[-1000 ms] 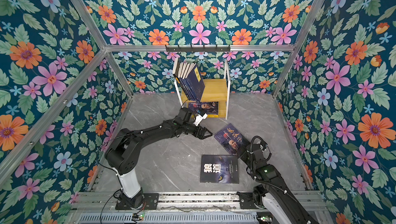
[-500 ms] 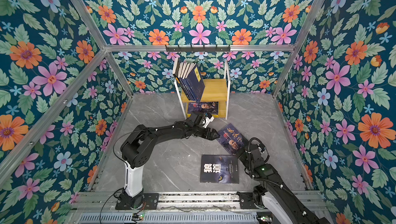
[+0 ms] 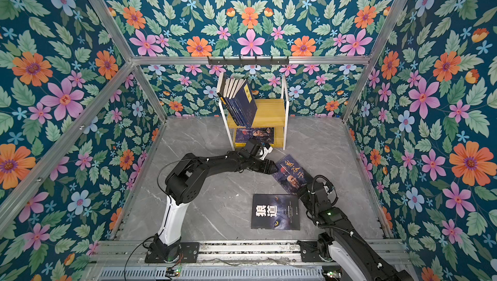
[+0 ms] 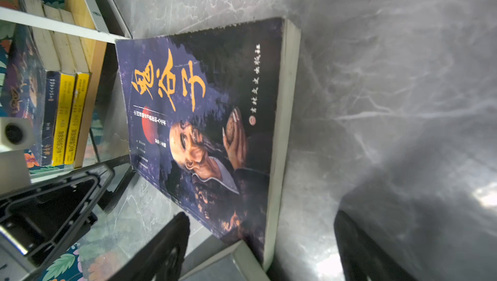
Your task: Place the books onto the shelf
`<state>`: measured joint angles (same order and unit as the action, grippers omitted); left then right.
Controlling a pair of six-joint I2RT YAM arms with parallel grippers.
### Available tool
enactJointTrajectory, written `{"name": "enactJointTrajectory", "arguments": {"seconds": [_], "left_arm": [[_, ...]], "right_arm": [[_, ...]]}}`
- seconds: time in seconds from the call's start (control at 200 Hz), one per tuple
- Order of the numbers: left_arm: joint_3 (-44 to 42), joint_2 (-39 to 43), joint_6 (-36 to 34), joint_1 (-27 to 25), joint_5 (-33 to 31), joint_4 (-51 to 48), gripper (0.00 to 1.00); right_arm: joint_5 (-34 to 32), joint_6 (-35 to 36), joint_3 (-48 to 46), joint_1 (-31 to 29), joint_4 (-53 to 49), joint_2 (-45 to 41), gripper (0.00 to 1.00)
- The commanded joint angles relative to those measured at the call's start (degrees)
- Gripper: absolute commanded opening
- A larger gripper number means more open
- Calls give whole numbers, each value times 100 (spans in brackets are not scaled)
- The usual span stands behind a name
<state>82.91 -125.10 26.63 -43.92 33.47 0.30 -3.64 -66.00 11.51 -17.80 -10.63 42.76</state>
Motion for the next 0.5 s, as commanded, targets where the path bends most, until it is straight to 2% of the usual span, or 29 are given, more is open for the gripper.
{"name": "enactJointTrajectory", "arguments": {"seconds": [0.0, 0.19, 0.29, 0.495], "left_arm": [[54, -128, 57, -7, 45, -161, 69], [0, -225, 158, -3, 89, -102, 56], [22, -259, 158, -8, 142, -91, 43], [-10, -291, 201, 5, 159, -117, 31]], "right_arm": [[-43, -98, 22, 125, 260, 249, 82], [227, -44, 168, 230, 816, 901, 80], [311, 111, 377, 230, 853, 1164, 80], [333, 271, 647, 242, 830, 1135, 74]]}}
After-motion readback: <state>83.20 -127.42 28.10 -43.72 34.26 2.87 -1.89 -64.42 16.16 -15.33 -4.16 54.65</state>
